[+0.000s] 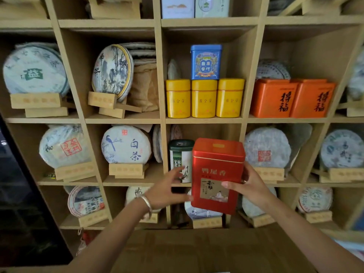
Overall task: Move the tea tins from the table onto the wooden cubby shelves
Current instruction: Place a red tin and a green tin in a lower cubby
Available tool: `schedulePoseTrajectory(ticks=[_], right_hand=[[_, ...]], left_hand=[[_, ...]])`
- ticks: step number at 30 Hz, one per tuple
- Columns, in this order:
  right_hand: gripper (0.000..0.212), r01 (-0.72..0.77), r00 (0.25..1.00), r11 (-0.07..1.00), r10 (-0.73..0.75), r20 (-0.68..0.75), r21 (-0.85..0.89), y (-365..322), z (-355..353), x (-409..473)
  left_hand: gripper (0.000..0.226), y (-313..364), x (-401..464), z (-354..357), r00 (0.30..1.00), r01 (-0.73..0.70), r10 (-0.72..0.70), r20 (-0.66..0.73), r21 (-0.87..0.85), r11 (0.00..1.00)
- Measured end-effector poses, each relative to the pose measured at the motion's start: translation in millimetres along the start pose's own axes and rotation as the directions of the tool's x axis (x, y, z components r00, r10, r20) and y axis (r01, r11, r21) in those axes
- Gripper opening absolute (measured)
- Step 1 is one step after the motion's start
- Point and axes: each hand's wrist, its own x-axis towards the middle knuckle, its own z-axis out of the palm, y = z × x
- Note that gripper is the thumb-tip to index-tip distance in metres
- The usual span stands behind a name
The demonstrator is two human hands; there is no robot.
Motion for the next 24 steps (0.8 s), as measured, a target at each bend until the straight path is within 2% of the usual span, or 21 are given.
schedulePoseTrajectory(ticks=[3,5,8,15,19,21,24], right_hand=[[0.093,-0.017,1.000,1.000,0.016,0.004,0.012,2,2,6],[0.095,-0.009,1.000,1.000,0.009,0.022,-0.005,6,4,11],[0.093,-0.004,0.999,1.000,0.004,0.034,-0.025,12,4,19],[0.076,-0.005,1.000,0.994,0.008,0.021,-0.108,29,-3,41],[0.059,0.055,0.997,0.951,-0.069,-0.037,-0.305,37,3,54],[0.060,0.064,0.990,0.897,-0.114,-0.088,-0.437,45,7,63],[0.058,0.017,0.976,0.873,-0.120,-0.180,-0.487,57,13,75]], left_hand=[[0.088,-6,8,40,0.999,-0.014,0.015,0.036,-0.030,0.999],[0.068,-10,19,58,1.000,0.001,-0.003,-0.028,-0.094,0.996],[0.052,-18,37,72,0.996,0.002,-0.009,-0.083,-0.081,0.997],[0.051,-35,75,97,0.990,-0.025,0.004,-0.140,-0.145,0.989],[0.059,-47,90,106,0.983,-0.022,-0.007,-0.184,-0.151,0.988],[0.058,-50,97,107,0.973,-0.026,-0.007,-0.229,-0.138,0.990],[0.058,-49,107,109,0.958,-0.013,-0.024,-0.287,-0.126,0.992]])
